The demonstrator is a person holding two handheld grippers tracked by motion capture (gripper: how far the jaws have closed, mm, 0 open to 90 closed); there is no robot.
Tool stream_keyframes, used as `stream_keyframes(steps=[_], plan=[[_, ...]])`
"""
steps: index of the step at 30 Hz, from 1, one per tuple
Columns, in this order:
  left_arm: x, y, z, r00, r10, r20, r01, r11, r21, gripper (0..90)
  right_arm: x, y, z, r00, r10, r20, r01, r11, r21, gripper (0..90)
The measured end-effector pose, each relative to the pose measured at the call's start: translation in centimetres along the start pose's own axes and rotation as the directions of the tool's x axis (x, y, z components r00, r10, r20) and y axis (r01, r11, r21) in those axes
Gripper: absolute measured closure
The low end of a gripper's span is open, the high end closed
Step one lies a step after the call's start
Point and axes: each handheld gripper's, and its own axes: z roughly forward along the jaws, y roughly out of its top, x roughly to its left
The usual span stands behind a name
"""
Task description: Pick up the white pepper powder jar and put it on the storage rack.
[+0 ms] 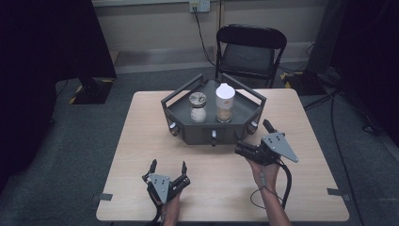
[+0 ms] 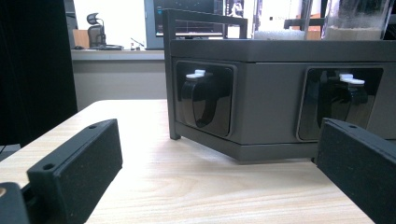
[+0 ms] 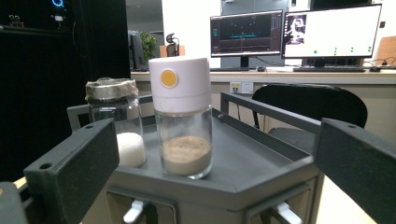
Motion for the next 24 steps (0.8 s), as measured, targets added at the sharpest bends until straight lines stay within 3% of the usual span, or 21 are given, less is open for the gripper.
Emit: stream_keyframes(steps=[5, 11, 24], plan=[[0.0, 0.0, 0.0, 1.0000, 0.000, 0.000, 0.000, 1.0000, 0.000, 0.2, -0.2, -0.8, -1.2, 0.9998, 0.000, 0.019, 0.000, 1.000, -0.007, 0.0], [0.0, 0.0, 0.0, 1.0000, 0.000, 0.000, 0.000, 1.0000, 0.000, 0.3, 0.1, -2.0, -2.8, 0.9982, -0.032, 0.052, 0.033, 0.999, -0.025, 0.0], [0.0, 0.0, 0.0, 1.0000, 0.000, -0.001, 0.000, 1.0000, 0.000, 0.3, 0.3, -4.8, -5.5, 0.9939, -0.007, 0.110, 0.010, 1.000, -0.025, 0.0]])
